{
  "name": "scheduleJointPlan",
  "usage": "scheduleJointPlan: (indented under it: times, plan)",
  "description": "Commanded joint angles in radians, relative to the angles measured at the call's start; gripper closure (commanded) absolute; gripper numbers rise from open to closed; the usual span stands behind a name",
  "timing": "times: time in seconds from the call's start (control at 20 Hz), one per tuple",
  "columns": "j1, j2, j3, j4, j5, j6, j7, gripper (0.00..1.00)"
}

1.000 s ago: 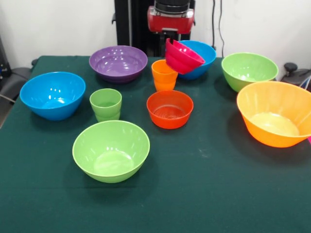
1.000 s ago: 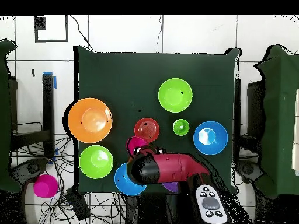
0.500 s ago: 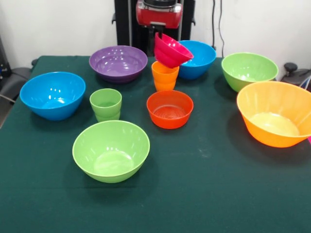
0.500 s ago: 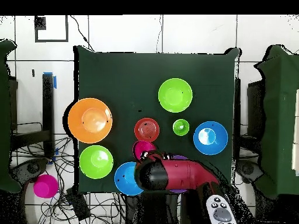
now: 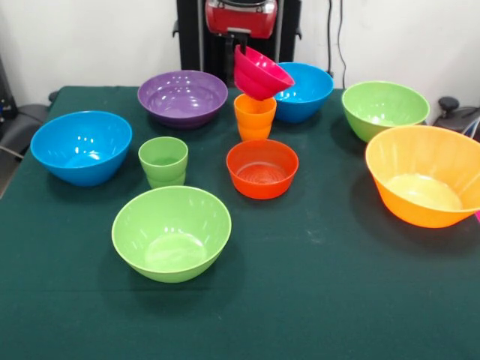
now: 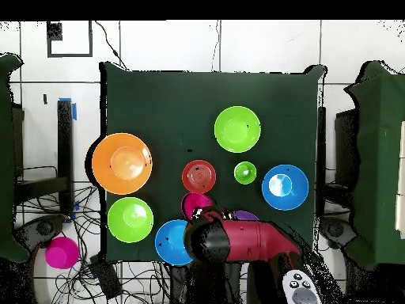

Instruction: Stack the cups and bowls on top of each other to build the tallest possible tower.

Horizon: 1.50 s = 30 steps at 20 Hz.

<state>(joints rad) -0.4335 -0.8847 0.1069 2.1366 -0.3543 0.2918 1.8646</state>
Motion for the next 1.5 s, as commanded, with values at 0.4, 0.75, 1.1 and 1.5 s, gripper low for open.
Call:
scheduleJointPlan:
  times: [0.4, 0.75, 1.1, 1.5]
  plan:
    - [0.052, 0.179, -0.001, 0.028, -0.058, -0.123, 0.106, 1.00]
    - [0.086, 0.331, -0.053, -0.063, -0.055, -0.235, 0.122, 1.00]
    - [0.095, 0.408, -0.080, -0.098, -0.041, -0.301, 0.114, 1.00]
    - [0.091, 0.380, -0.071, -0.097, -0.032, -0.259, 0.095, 1.00]
